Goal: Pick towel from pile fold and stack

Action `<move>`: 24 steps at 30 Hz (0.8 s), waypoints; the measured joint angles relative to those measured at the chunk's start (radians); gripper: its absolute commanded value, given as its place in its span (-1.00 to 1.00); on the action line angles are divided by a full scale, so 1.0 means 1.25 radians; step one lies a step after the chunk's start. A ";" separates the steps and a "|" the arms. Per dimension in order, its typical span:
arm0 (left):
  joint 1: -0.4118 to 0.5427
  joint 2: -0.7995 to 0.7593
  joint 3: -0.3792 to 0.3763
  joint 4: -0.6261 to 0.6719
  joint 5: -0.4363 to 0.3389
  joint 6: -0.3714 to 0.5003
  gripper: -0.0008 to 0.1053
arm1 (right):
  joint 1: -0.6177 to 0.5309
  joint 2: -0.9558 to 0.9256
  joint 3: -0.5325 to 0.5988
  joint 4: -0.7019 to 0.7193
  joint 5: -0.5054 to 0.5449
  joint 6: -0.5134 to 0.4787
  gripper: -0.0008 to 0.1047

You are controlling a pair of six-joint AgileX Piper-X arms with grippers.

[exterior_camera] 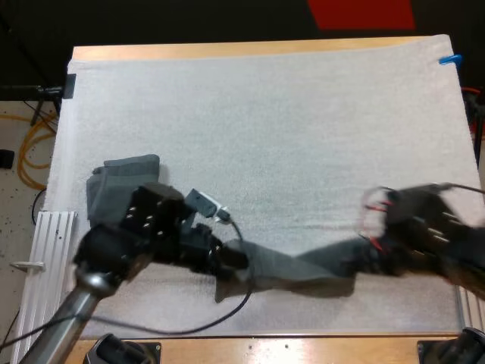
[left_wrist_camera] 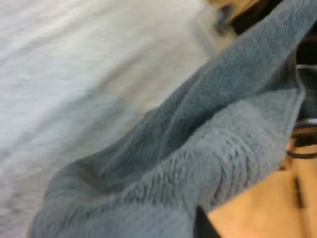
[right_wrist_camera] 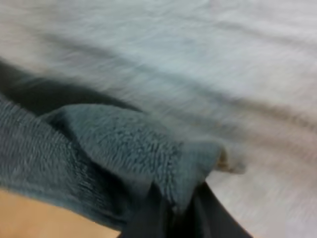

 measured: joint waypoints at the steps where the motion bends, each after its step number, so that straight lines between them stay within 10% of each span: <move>1: 0.007 0.023 0.015 -0.039 -0.008 0.002 -0.98 | -0.016 0.034 0.020 -0.038 0.002 -0.016 -0.99; 12: 0.204 0.348 0.052 -0.418 0.055 0.000 -0.98 | -0.235 0.386 0.089 -0.495 -0.085 -0.078 -0.99; 24: 0.291 0.545 0.052 -0.634 0.109 -0.026 -0.98 | -0.289 0.522 0.089 -0.708 -0.059 -0.060 -0.99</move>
